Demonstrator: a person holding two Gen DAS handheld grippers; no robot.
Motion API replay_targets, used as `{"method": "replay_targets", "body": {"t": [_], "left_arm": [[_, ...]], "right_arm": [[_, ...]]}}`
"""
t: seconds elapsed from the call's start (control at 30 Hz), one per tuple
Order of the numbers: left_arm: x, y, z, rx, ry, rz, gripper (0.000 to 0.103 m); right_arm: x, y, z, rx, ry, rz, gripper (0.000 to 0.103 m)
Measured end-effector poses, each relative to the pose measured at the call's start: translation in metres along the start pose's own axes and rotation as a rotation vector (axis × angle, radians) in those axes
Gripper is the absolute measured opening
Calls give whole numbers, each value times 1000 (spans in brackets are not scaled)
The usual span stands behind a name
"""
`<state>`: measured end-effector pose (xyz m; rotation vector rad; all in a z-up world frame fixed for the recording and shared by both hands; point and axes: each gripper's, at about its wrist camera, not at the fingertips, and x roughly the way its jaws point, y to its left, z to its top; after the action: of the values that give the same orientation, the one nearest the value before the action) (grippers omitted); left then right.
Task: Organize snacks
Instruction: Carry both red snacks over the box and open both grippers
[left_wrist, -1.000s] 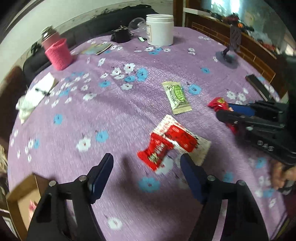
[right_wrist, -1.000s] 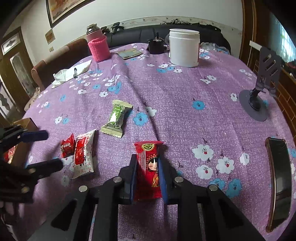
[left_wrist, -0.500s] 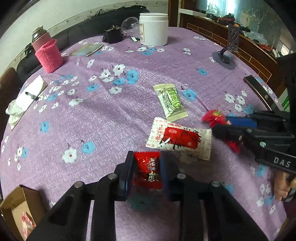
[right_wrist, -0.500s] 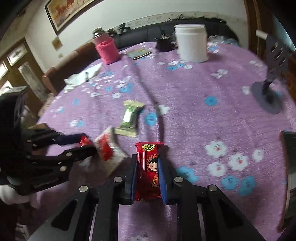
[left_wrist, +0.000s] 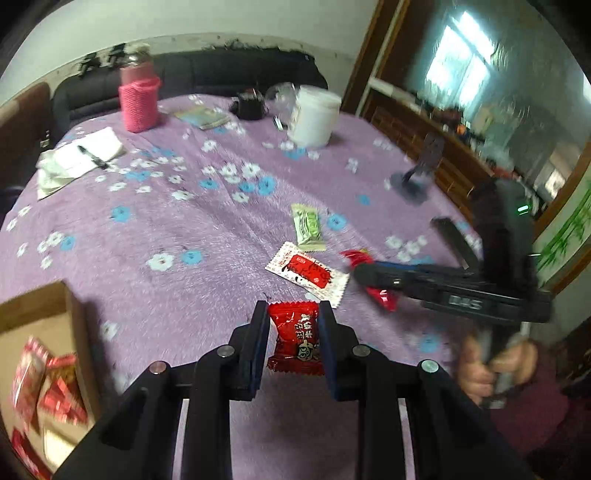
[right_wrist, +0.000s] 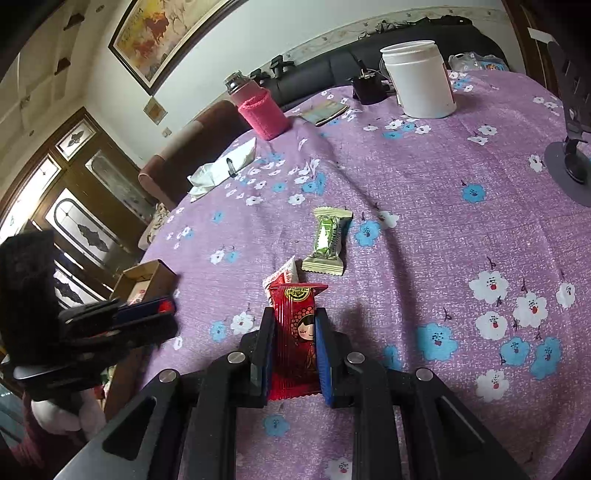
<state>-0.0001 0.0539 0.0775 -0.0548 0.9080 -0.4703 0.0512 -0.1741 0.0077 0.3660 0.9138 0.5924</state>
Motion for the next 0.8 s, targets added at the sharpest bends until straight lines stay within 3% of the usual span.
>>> {"method": "replay_targets", "body": {"t": [0.2,0.33,0.5,0.8], "left_arm": [[-63,25,-23,-111,-107,19,25],[-110,66,-52,-243,-188,77,25],[-146,112,-87,-367,-230,145,25],[-167,164,-130,-487,-245,211,26]], "right_arm": [[-3,7,-3,4,-1,44,21],[-1,13,-7,0,2,43,21],[5,30,-13,-7,11,16,21],[19,124,-23,-141,62,85,22]]}}
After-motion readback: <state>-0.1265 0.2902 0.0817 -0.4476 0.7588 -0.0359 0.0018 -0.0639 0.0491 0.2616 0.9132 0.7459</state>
